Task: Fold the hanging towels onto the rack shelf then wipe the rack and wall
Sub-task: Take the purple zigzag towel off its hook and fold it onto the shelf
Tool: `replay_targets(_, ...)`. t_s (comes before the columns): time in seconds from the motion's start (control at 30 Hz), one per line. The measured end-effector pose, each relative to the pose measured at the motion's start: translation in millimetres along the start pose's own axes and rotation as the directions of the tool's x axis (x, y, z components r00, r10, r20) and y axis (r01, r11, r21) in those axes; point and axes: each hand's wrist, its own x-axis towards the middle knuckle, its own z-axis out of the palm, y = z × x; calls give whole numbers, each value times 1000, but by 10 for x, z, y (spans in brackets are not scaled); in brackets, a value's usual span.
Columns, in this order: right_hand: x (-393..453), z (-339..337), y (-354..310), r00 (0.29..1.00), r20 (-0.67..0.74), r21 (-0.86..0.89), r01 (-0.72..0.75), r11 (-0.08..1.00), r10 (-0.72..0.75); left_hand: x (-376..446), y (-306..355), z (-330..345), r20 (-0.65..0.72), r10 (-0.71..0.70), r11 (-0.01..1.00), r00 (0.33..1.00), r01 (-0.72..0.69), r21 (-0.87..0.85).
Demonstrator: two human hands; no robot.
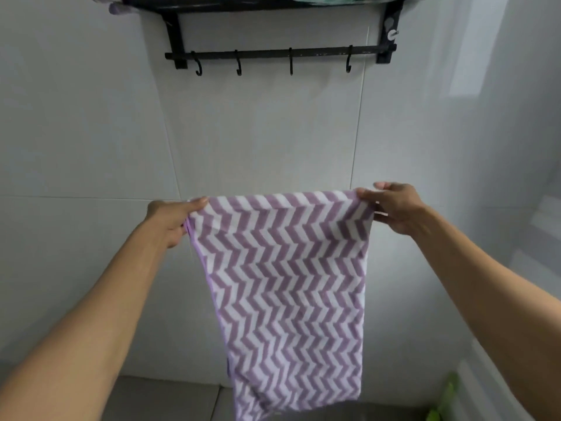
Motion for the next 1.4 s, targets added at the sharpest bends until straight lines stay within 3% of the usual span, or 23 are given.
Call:
replay_targets(0.1,40,-27,-182,998,-38,-19,44,999,-45,-64,164,154,-31,81,993,996,-84,-82)
replay_targets(0.23,33,-73,-363,995,-45,-113,78,990,-83,-79,295,247,56,156,987,986,-153,-49)
replay_targets(0.4,-4,-103,-444,988,-58,-121,133,984,-141,-88,280,278,-23,219,974,975,-220,-44)
replay_targets(0.5,-16,-120,-419,986,-82,-142,131,981,-143,-145,123,286,92,167,980,982,-176,92)
replay_targets(0.67,-59,-194,-286,988,-115,-106,95,990,-107,-177,93,325,-68,120,993,990,-120,6)
replay_targets(0.8,-93,-253,-314,986,-122,-147,93,985,-111,-161,93,408,-76,140,990,987,-139,22)
replay_targets(1.1,-92,-383,-247,1000,1,-242,-21,970,22,-146,111,384,158,76,964,984,-113,239)
replay_targets(1.4,52,-375,-110,994,-75,-484,35,874,-82,-138,10,335,109,113,928,988,-144,344)
